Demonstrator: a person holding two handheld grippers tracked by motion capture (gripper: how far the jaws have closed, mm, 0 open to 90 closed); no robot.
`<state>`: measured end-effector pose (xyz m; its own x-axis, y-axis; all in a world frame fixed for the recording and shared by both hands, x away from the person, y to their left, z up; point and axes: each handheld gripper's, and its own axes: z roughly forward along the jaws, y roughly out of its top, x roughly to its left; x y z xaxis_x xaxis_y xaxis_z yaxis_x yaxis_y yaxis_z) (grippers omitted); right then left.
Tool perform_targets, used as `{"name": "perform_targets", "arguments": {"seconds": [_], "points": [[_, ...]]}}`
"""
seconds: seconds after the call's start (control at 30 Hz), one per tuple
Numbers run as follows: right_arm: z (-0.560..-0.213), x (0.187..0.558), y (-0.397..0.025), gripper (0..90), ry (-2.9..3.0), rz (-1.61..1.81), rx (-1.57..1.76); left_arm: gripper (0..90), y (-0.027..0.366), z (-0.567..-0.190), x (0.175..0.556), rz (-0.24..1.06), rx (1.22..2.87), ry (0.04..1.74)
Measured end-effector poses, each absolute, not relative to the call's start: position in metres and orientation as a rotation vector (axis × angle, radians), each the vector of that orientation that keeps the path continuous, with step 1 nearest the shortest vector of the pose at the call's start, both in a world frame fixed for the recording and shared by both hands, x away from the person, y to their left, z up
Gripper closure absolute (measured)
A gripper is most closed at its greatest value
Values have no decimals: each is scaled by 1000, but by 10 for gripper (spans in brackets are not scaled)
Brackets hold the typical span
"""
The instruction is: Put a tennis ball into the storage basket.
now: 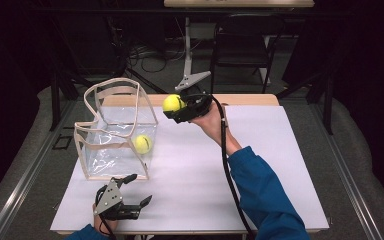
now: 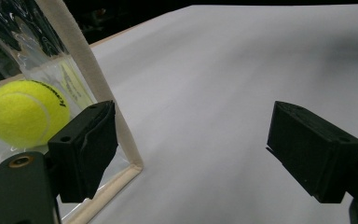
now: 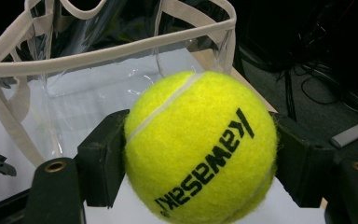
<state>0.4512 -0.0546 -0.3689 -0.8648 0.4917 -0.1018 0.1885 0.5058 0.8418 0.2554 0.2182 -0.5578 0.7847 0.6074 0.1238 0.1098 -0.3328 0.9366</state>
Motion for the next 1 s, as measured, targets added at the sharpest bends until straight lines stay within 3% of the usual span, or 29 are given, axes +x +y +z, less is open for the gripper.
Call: {"name": "perform_targets", "arguments": {"seconds": [1.0], "points": [[-358, 451, -45, 266, 2411, 1306, 537, 160, 218, -558, 256, 558, 1868, 549]]}}
